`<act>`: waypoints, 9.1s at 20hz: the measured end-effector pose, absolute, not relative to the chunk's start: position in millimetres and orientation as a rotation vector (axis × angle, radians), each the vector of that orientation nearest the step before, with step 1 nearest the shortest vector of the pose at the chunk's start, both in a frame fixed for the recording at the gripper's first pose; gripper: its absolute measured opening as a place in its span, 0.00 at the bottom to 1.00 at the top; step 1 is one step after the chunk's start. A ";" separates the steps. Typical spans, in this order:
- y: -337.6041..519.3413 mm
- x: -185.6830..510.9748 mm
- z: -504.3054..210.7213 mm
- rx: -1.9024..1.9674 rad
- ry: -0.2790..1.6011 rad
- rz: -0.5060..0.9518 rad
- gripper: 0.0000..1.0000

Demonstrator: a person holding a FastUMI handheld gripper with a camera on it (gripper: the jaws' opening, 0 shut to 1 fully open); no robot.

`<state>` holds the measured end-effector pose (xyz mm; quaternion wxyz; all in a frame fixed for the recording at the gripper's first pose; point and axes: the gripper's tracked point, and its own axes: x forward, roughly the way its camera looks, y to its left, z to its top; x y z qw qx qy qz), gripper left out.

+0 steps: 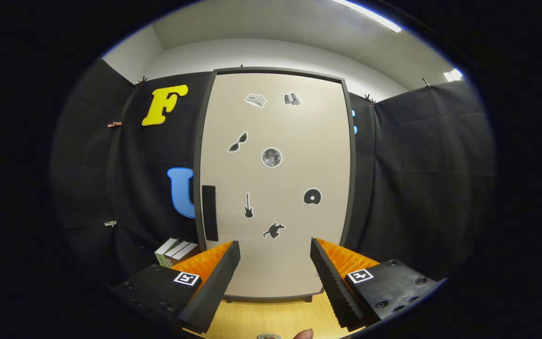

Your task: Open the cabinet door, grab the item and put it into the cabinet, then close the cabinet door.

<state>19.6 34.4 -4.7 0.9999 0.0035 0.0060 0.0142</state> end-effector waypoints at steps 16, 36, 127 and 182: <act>158.1 155.4 -27.1 0.073 0.035 0.111 0.97; 162.6 170.7 -53.0 0.069 0.070 0.154 0.21; 60.1 -14.1 -472.0 -0.018 0.863 0.117 0.19; 65.2 380.9 -146.7 0.094 0.478 0.033 1.00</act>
